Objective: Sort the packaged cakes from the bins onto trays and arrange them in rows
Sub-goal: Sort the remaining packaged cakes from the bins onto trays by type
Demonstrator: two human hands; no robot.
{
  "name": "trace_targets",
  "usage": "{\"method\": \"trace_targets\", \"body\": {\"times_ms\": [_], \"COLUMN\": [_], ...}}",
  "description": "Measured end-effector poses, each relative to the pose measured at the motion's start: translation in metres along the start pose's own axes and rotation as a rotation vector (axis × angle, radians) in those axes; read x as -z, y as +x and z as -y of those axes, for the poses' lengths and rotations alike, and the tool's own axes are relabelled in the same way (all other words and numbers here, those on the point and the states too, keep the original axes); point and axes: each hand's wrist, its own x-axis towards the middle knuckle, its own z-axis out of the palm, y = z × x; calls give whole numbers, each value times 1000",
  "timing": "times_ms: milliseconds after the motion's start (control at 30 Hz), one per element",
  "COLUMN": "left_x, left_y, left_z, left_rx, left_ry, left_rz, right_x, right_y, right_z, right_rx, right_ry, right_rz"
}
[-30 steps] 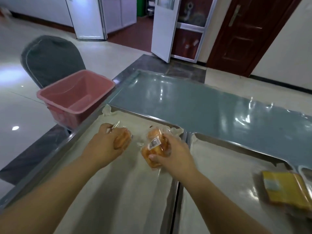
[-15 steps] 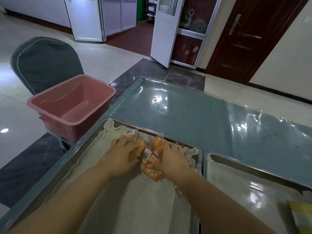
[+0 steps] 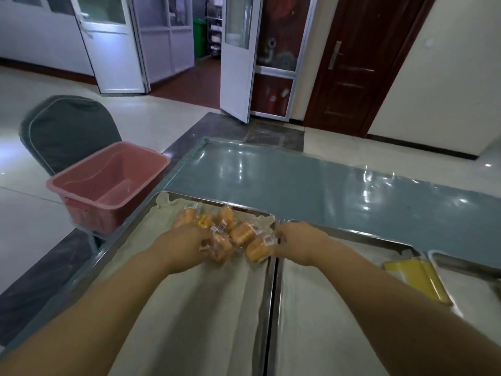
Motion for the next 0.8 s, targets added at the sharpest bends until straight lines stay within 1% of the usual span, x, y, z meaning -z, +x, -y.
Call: {"method": "trace_targets", "body": {"times_ms": [100, 200, 333, 433, 533, 667, 800], "left_x": [-2, -14, -41, -68, -92, -110, -121], "left_y": [-26, -55, -91, -113, -129, -142, -140], "left_z": [-46, -100, -184, -248, -309, -375, -427], "left_rx": [-61, -123, -190, -225, -296, -368, -421], "left_ry": [86, 169, 209, 225, 244, 239, 266], "left_rz": [22, 49, 83, 138, 183, 194, 181], "right_x": [-1, -7, -21, -33, -44, -54, -55], "right_y": [-53, -112, -198, -260, -314, -371, -404], "right_z": [-31, -68, -123, -167, -207, -256, -300], "right_rx": [-13, -52, -77, -104, -138, -197, -241], "right_ry": [-73, -82, -106, -171, -212, -201, -192], "right_rz": [37, 58, 86, 107, 124, 145, 145]}}
